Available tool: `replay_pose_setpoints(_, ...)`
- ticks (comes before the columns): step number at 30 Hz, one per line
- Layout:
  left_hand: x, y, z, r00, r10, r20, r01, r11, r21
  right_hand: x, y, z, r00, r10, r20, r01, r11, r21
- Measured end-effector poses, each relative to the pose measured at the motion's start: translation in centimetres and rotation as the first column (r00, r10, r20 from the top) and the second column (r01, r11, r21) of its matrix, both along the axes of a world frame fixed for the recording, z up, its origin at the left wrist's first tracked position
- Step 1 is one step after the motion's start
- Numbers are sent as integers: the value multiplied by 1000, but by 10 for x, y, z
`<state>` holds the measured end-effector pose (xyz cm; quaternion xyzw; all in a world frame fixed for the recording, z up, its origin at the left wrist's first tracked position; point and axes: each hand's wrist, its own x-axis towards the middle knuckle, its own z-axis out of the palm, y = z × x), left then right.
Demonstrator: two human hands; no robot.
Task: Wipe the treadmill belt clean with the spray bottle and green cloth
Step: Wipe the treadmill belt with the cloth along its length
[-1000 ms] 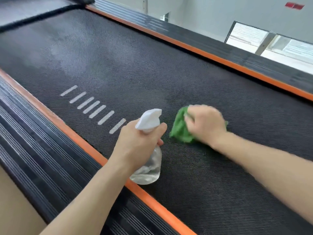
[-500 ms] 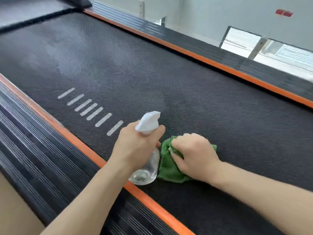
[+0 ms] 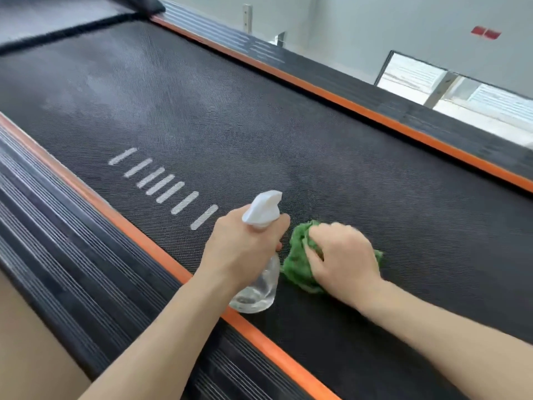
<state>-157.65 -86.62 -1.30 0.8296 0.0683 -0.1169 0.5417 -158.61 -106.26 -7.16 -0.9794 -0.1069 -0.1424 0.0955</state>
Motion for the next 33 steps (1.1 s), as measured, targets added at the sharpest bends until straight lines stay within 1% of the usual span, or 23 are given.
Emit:
replay_pose_setpoints(2,0,3,-3,1000,1,0,-1,1000,-6,-37,-8,-1,984,172,-41,-172,985,-13)
replay_pose_setpoints(3,0,4,-4,1000,8,0,-8,1000,-14,-34,-17,-1,971,233,-50,-234,972,-18)
replay_pose_setpoints(4,-1,6,-5,1000,14,2,-14,1000,-24,-19,-26,-1,968,248,-41,-249,967,-42)
replay_pose_setpoints(5,-1,6,-6,1000,14,3,-14,999,-32,2,-34,-3,981,193,-23,-194,978,-70)
replay_pose_setpoints(6,-1,6,-7,1000,12,6,-12,999,-40,30,-38,-4,998,69,-1,-69,995,-68)
replay_pose_setpoints(7,-1,6,-8,1000,10,6,-9,999,-46,60,-42,-3,996,-90,-7,90,995,-47)
replay_pose_setpoints(8,-1,5,-7,1000,5,7,-5,999,-47,87,-43,-2,972,-232,-32,231,972,-41)
replay_pose_setpoints(9,-2,3,-6,1000,0,7,1,999,-38,107,-44,-4,942,-331,-48,330,943,-31)
replay_pose_setpoints(10,-2,3,-6,1000,3,16,-2,1000,-29,118,-40,-6,923,-381,-49,380,925,-29)
replay_pose_setpoints(11,0,3,-7,1000,10,23,-10,1000,-28,120,-32,-5,917,-396,-45,395,918,-33)
replay_pose_setpoints(12,0,2,-7,1000,10,18,-10,999,-32,110,-22,-3,925,-377,-46,376,926,-32)
replay_pose_setpoints(13,-1,3,-7,1000,11,6,-11,999,-33,92,-12,-4,952,-305,-32,304,952,-17)
replay_pose_setpoints(15,-1,7,-8,999,39,-3,-39,998,-41,35,8,-5,995,-105,0,105,994,39)
replay_pose_setpoints(18,1,10,-10,998,60,-14,-61,995,-82,-39,5,-6,992,127,-25,-127,992,25)
replay_pose_setpoints(20,3,17,-9,995,82,-59,-90,987,-133,-52,-7,-7,967,253,-19,-253,967,-18)
replay_pose_setpoints(22,7,24,-7,987,107,-123,-130,972,-195,-30,-10,-6,944,329,-8,-328,942,-74)
replay_pose_setpoints(23,10,28,-6,984,118,-135,-145,966,-213,-12,-5,-6,949,314,-2,-313,946,-86)
replay_pose_setpoints(24,13,33,-5,983,133,-129,-159,965,-211,8,6,-6,966,257,16,-255,964,-76)
replay_pose_setpoints(26,18,41,-2,976,188,-113,-204,965,-162,42,25,-7,995,94,33,-92,995,-48)
replay_pose_setpoints(27,19,45,0,969,225,-106,-238,962,-135,52,33,-8,999,44,26,-43,998,-39)
replay_pose_setpoints(29,24,52,3,961,261,-96,-271,956,-112,59,40,-10,1000,3,25,-2,999,-32)
replay_pose_setpoints(33,28,60,11,970,225,-90,-234,966,-109,40,42,-8,997,-70,26,70,997,-19)
